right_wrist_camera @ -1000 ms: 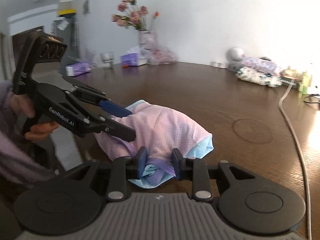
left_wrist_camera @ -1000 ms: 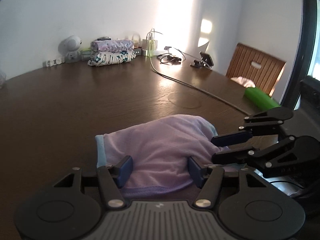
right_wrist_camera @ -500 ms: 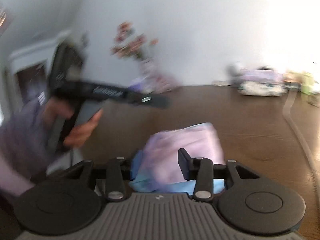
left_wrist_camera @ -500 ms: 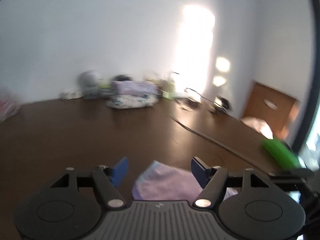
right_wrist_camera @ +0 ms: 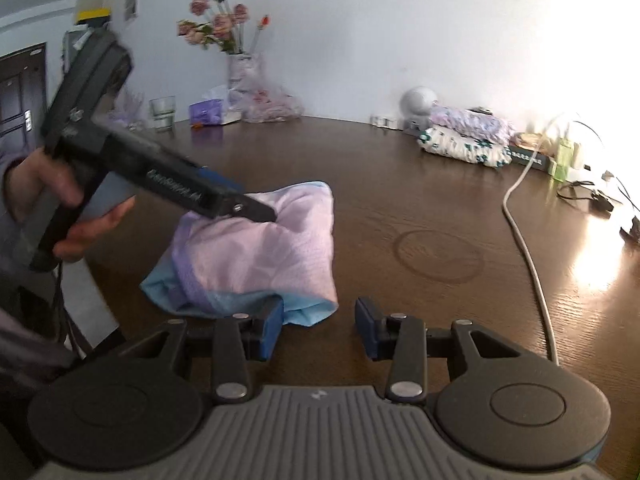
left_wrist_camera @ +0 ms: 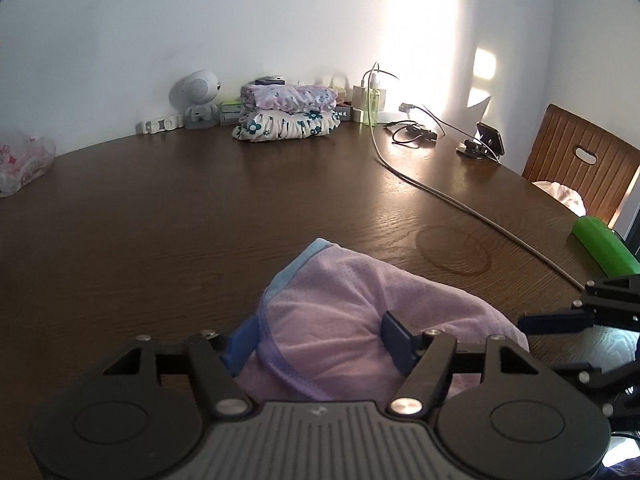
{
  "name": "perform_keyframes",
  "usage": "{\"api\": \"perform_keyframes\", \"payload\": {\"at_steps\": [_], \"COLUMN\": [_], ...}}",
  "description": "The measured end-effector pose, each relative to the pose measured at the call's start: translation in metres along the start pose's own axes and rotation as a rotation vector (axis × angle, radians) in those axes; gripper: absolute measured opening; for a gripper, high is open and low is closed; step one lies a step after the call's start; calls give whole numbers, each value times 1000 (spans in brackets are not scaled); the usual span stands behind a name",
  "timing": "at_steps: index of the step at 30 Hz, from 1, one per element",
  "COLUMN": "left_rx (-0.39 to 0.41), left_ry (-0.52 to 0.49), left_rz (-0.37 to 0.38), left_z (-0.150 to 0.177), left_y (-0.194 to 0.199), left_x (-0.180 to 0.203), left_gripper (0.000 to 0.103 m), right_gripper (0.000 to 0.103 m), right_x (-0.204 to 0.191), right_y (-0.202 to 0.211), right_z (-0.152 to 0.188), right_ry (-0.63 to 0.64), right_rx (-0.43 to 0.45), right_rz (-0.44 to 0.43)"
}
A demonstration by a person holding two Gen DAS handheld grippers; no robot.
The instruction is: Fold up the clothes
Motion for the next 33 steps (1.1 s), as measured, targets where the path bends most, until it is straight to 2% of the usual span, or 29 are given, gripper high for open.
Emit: {"api": "perform_keyframes", "payload": {"at_steps": [3, 7, 10, 12, 15, 18, 20, 22, 24, 25, 27, 30, 33], "left_rx": [-9, -16, -14, -13, -12, -11, -10, -10, -13, -14, -15, -17, -20], "left_ry": [17, 21, 9, 2, -10, -22, -29, -28, -17, -13, -16, -21, -18], "left_rz": [4, 4, -3, -8, -15, -21, -26, -27, -22, -20, -23, -24, -21], "left_z": [-2, -4, -5, -5, -6, -6, -7, -7, -6, -6, -7, -8, -8], "left_y": [-3, -4, -4, -4, -4, -5, -5, -5, -6, -6, -6, -6, -6], "left_x": [-3, -4, -3, -2, -1, 0, 1, 1, -1, -1, -1, 0, 0], "left_gripper": [75, 76, 76, 76, 78, 80, 81, 82, 82, 82, 82, 82, 82], "right_gripper": [39, 39, 36, 10, 1, 1, 1, 5, 12, 14, 24, 32, 35], "right_x": [7, 4, -1, -2, 8, 32, 34, 32, 19, 12, 4, 1, -1], "right_y": [4, 14, 7, 1, 5, 12, 17, 18, 12, 7, 3, 3, 7], "right_z": [2, 4, 1, -1, -2, 2, 3, 4, 3, 4, 2, 0, -1], "right_ry": [-5, 79, 70, 44, 1, -94, -121, -142, -113, -79, -42, -43, -35], "right_rx": [-3, -16, -14, -14, 4, -1, 5, 4, -9, -22, -20, -25, -22], "right_rz": [23, 40, 22, 9, 97, 165, 121, 58, 6, 5, 15, -3, -7]}}
Point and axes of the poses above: each gripper's, at about its wrist camera, not at the fingertips, and y roughly against the way its jaws point, x to its right, z to its underside, the point moved 4 cm from there along -y, roughly the way its jaws point, and after that the axes turned 1 degree about z, right-handed, at the moved point
